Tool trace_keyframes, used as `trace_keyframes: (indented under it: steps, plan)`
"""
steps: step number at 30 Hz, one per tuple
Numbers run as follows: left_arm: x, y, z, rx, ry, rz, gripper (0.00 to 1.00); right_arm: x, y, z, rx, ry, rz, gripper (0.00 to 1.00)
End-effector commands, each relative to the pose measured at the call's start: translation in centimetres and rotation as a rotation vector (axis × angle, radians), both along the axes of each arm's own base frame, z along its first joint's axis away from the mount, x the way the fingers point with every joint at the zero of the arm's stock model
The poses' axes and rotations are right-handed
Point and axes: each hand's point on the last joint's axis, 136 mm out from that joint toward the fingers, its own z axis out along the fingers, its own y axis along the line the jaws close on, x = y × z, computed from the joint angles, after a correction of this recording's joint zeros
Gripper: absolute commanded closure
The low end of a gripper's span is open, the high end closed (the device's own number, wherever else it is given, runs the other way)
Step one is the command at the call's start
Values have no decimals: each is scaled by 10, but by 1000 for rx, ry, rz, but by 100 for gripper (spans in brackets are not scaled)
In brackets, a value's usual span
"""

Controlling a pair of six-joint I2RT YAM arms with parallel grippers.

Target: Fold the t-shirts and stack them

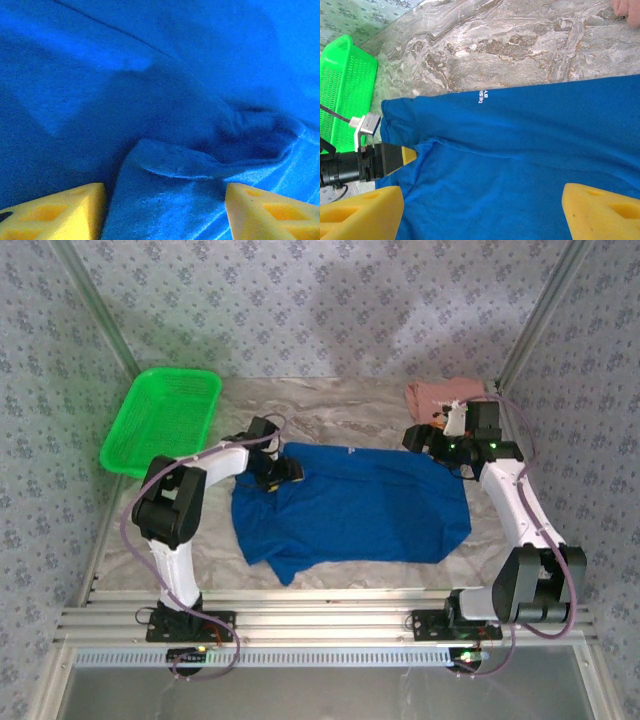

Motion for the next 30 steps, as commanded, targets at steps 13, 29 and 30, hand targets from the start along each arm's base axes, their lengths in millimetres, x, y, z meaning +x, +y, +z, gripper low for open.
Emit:
trace_keyframes:
  steps: [13,29,30]
  plan:
    - [-42,-12,24,50,-60,-137,35,-6,-2,2,-23,2,1,15]
    - [-58,-58,41,-44,-109,-260,32,-7,-7,-3,-8,24,-6,15]
    - [-63,-62,39,-44,-110,-287,32,-7,-8,-3,-7,25,-7,15]
